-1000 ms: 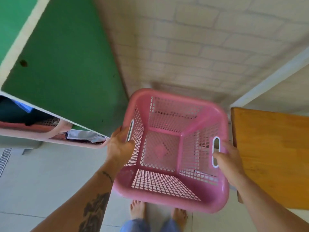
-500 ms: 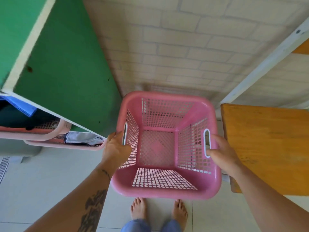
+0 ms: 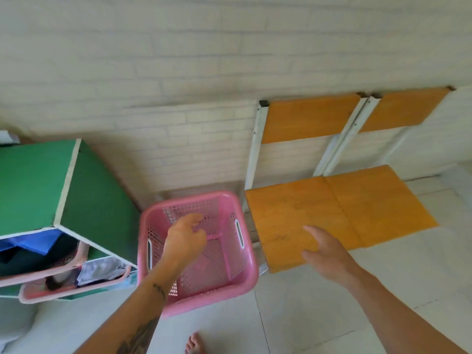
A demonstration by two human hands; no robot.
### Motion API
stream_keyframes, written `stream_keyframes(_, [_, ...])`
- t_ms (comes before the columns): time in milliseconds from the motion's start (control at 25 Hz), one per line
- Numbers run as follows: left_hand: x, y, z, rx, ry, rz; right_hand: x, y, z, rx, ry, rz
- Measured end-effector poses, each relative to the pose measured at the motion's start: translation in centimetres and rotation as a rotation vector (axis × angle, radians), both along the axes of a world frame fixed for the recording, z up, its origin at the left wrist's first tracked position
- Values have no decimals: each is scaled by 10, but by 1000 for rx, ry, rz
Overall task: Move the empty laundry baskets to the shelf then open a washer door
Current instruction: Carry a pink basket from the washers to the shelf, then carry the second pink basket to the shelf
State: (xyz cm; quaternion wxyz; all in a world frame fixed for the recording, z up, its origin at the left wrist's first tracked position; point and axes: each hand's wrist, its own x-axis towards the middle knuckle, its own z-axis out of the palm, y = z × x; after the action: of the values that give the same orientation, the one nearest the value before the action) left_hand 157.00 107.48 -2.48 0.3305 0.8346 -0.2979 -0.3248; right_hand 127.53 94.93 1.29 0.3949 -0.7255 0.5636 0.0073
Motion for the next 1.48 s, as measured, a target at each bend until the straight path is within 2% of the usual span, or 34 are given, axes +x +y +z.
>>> stream_keyframes(200, [-139, -67, 86, -186, -21, -227, -144, -1, 64, -180, -128, -105])
stream_keyframes(360, [-295, -113, 136, -300, 0, -392, -290, 2, 99, -314, -204, -265])
stream_keyframes(600, [-510, -156, 188, -339, 21, -749, -485, 24, 137, -394, -115, -550])
stream_keyframes(720, [-589, -181, 215, -401, -54, -985, -561, 30, 146, -441, -79, -661])
stream_keyframes(760, [-615, -191, 219, -412, -70, -1022, -583, 30, 147, -451, -73, -700])
stream_keyframes(920, [-731, -240, 207, -411, 81, -1015, -672, 20, 145, -448, -15, -812])
stream_keyframes(1080, [-837, -308, 191, -442, 137, -1096, -761, -21, 152, -509, 1, -908])
stream_keyframes(1240, [-944, -372, 186, -423, 54, -1255, -851, -69, 163, -523, 53, -1018])
stream_keyframes(1360, [-1025, -413, 186, -455, -21, -1405, -912, -93, 162, -536, -8, -1114])
stream_keyframes(1480, [-1106, -441, 179, -436, -103, -1513, -974, -110, 148, -527, 21, -1206])
